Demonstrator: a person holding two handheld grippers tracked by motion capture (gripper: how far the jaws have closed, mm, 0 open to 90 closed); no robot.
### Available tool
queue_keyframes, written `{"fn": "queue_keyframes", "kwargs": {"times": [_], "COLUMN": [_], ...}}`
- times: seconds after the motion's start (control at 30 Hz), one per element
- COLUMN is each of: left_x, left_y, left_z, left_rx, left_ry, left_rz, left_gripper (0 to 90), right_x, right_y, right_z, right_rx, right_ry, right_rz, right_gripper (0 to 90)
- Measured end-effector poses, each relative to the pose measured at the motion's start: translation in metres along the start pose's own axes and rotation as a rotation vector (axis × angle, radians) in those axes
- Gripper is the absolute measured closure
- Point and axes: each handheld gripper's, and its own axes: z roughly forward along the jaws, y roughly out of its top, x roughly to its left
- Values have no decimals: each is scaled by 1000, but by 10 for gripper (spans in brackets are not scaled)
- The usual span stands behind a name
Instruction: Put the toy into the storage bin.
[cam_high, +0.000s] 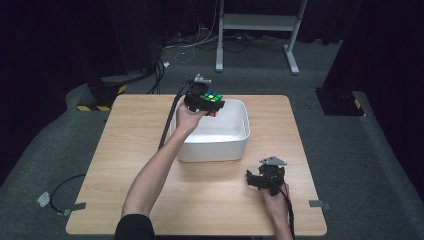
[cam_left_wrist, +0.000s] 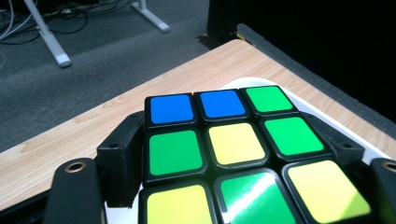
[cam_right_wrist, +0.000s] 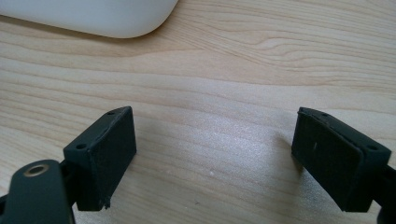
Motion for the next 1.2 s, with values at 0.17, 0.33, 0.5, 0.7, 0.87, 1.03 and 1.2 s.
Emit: {"fn": "queue_keyframes", "kwargs": {"times": [0.17, 0.33, 0.5, 0.7, 0.87, 1.03, 1.2], "left_x": [2, 2, 0, -1, 1, 2, 2], "left_y": [-5, -7, -9, -12, -16, -16, -17], "left_z": [3, 7, 12, 17, 20, 20, 19], "left_rx": [10, 36, 56, 66, 81, 83, 88], "left_ry": [11, 19, 21, 17, 18, 17, 19], "left_rz": [-2, -4, 7, 2, -2, -10, -6], "left_gripper": [260, 262, 264, 268, 272, 274, 277], "right_x": [0, 0, 0, 0, 0, 0, 0], "right_y": [0, 0, 0, 0, 0, 0, 0], "right_z": [0, 0, 0, 0, 0, 0, 0], "right_rx": [0, 0, 0, 0, -1, 1, 1], "right_ry": [0, 0, 0, -1, -1, 2, 2], "right_rz": [0, 0, -1, -1, -1, -2, -2], "right_gripper": [135, 135, 135, 135, 136, 136, 136]}}
